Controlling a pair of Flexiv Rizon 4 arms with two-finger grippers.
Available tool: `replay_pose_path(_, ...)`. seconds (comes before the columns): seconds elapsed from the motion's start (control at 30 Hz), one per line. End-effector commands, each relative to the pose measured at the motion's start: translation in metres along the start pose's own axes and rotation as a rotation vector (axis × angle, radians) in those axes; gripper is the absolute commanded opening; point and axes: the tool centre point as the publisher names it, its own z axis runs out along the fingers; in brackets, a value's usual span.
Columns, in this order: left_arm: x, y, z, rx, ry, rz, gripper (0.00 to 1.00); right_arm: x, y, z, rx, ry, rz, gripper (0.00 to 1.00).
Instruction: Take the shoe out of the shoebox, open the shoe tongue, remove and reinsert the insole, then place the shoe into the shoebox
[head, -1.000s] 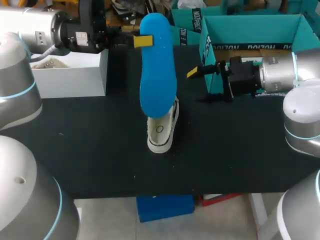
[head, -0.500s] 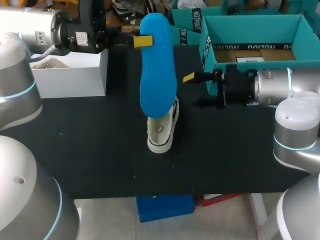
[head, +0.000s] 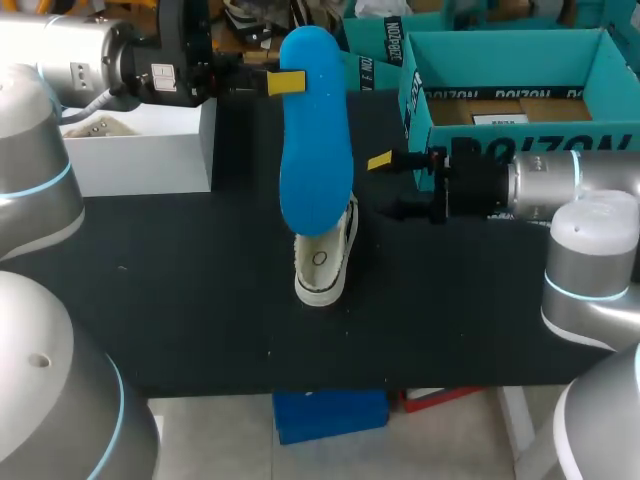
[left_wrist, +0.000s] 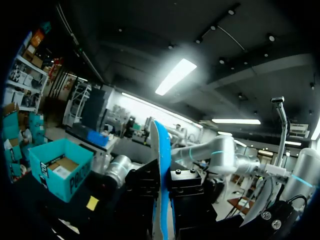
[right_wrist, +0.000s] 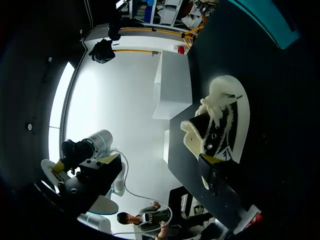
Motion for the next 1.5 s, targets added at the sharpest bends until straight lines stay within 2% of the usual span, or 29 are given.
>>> replay_pose_path(0.03, 0.001, 0.005, 0.01, -0.047, -0.029, 0.179, 0.0, 0.0, 0.0, 0.002, -0.002, -0.001, 0.0, 1.0)
replay_pose_path(0.13, 0.003, 0.015, 0.017, -0.141, -0.065, 0.413, 0.0, 0.0, 0.0, 0.002, -0.002, -0.001, 0.0, 1.0)
replay_pose_path(0.23, 0.001, 0.032, 0.02, -0.278, -0.124, 0.643, 0.0, 0.0, 0.0, 0.002, -0.002, -0.001, 0.0, 1.0)
replay_pose_path(0.33, -0.002, 0.045, 0.019, -0.347, -0.144, 0.817, 0.0, 0.0, 0.0, 0.002, -0.002, -0.001, 0.0, 1.0)
replay_pose_path(0.5, -0.003, 0.061, 0.012, -0.413, -0.161, 1.087, 0.0, 0.0, 0.0, 0.002, -0.002, -0.001, 0.0, 1.0)
replay_pose_path(0.57, -0.004, 0.069, 0.009, -0.474, -0.15, 1.206, 0.0, 0.0, 0.0, 0.002, -0.002, -0.001, 0.0, 1.0)
replay_pose_path(0.63, -0.007, 0.077, 0.004, -0.474, -0.144, 1.263, 0.0, 0.0, 0.0, 0.002, -0.002, -0.001, 0.0, 1.0)
replay_pose_path(0.7, -0.012, 0.085, -0.002, -0.452, -0.134, 1.228, 0.0, 0.0, 0.0, 0.002, -0.002, -0.001, 0.0, 1.0)
replay_pose_path(1.47, -0.012, 0.085, -0.002, -0.452, -0.134, 1.228, 0.0, 0.0, 0.0, 0.002, -0.002, -0.001, 0.0, 1.0)
replay_pose_path(1.5, -0.003, 0.09, 0.001, -0.431, -0.122, 1.272, 0.0, 0.0, 0.0, 0.002, -0.002, -0.001, 0.0, 1.0)
